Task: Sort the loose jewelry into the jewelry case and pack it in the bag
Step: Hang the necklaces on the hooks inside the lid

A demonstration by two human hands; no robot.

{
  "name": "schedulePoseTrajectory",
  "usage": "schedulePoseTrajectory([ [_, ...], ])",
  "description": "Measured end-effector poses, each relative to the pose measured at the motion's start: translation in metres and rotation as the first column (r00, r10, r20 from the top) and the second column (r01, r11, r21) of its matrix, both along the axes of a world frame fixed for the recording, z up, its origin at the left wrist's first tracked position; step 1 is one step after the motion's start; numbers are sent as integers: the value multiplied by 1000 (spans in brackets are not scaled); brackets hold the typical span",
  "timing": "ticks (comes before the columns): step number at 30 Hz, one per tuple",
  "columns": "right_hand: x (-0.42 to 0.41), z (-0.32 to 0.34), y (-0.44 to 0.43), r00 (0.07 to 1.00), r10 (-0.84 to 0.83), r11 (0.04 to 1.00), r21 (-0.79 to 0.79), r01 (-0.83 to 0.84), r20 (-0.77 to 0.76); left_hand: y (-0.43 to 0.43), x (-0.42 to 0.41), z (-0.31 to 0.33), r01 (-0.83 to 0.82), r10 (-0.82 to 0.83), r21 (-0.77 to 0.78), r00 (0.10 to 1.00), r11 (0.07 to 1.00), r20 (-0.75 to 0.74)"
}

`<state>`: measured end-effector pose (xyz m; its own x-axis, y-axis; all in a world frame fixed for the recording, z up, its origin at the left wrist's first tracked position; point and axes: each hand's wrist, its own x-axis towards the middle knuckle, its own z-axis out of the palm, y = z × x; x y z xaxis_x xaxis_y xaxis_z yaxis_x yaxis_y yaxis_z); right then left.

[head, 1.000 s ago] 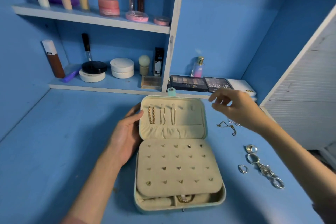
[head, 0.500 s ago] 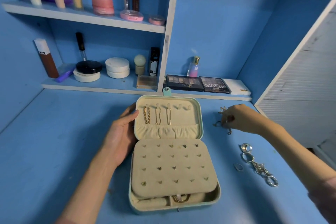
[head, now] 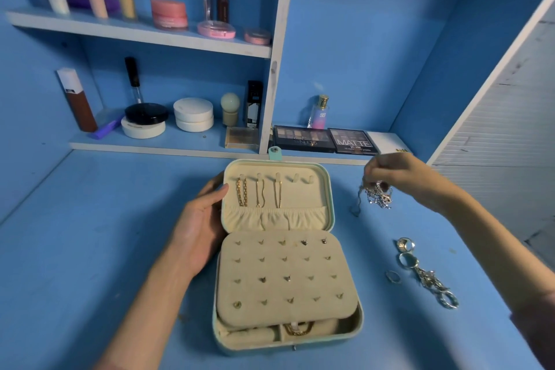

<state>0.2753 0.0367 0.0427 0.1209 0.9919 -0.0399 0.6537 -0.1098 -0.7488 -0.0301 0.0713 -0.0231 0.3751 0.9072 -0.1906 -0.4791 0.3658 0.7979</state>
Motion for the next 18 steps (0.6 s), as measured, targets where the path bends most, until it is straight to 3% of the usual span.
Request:
schedulePoseTrajectory([
  [3,-10,20,0,966,44,998,45,-34,-256,-1,0,0,-2,2,-6,1000,1000,-3],
  [8,-40,43,3,871,124,991,109,-82,-475,-1,0,1,-8,8,-16,1000,1000,-5],
  [18,-84,44,17,915,255,966,114,-231,-313,-1,-1,1,0,0,5,1000,1000,5],
])
